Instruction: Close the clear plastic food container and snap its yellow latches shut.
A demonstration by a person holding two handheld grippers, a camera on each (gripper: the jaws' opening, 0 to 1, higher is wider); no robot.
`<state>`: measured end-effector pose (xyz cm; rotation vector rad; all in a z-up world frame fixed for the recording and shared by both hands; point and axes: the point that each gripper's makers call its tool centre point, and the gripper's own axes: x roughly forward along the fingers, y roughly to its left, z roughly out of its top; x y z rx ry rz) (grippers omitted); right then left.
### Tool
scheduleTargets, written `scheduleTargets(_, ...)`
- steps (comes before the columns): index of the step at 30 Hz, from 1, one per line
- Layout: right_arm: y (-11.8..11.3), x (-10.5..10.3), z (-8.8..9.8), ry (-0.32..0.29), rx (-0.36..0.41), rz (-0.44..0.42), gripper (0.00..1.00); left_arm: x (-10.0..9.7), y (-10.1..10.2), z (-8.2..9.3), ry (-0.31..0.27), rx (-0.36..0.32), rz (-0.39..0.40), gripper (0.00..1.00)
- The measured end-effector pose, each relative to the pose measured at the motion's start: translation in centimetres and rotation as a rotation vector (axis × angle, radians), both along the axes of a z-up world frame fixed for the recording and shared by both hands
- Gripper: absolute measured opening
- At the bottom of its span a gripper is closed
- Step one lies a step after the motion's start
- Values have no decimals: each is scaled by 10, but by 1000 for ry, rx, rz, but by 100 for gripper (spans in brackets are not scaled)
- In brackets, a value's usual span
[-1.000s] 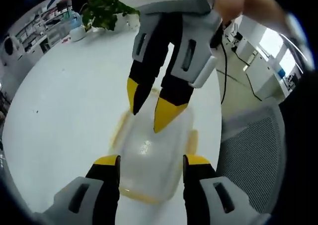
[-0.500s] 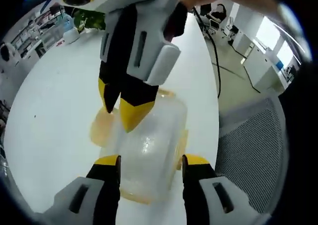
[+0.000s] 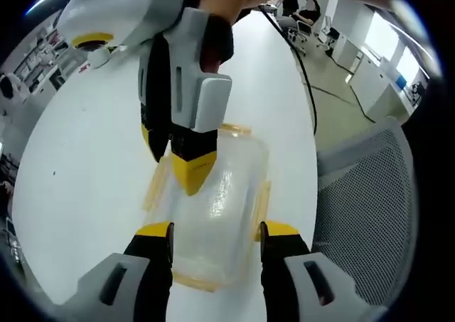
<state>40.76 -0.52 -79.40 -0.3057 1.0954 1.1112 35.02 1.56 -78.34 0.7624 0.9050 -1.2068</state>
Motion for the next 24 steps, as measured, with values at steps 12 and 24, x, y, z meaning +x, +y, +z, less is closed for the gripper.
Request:
scheduleTargets(12, 12, 2, 2, 60, 10, 91, 35, -5, -6, -5, -81, 58, -64, 60)
scheduleTargets(24, 11, -1, -5, 148, -10, 102, 35, -2, -7, -8, -116, 65, -40, 57)
